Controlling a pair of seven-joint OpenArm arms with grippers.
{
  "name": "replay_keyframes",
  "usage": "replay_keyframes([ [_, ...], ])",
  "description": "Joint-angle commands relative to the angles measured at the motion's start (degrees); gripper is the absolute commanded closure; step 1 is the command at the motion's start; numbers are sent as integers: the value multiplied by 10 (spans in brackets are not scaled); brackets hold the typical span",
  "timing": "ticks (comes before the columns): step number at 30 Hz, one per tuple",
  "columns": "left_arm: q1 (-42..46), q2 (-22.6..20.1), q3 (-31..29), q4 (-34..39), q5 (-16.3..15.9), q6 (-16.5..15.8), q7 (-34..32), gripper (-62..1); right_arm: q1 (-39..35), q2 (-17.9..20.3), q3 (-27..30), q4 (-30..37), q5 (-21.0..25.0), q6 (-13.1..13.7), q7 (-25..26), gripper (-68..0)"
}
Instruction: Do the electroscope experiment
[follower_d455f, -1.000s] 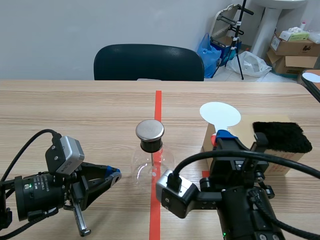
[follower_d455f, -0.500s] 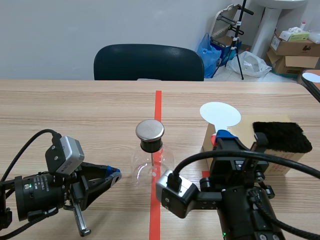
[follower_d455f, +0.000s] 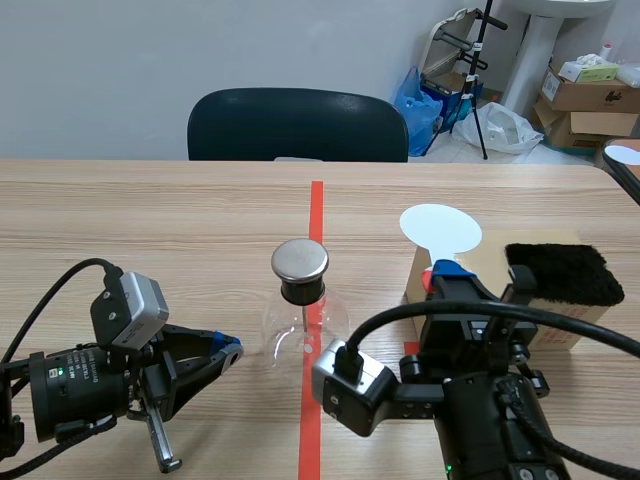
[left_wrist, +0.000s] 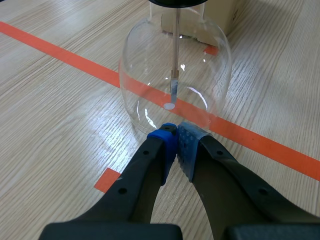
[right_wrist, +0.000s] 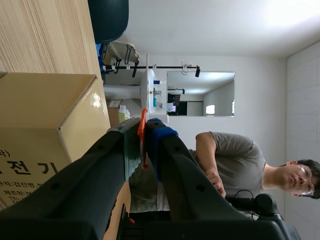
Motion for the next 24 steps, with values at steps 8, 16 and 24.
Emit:
replay_keyframes([
  [8, -3, 3, -2, 11, -4, -3, -6, -29, 7, 3, 3, 2, 0, -7, -1, -9],
  [16, -3, 3, -2, 11, -4, -3, -6, -29, 7, 3, 3, 2, 0, -7, 57, -9],
  [24, -3, 3, -2, 11, -4, -3, -6, -29, 7, 3, 3, 2, 0, -7, 165, -8],
])
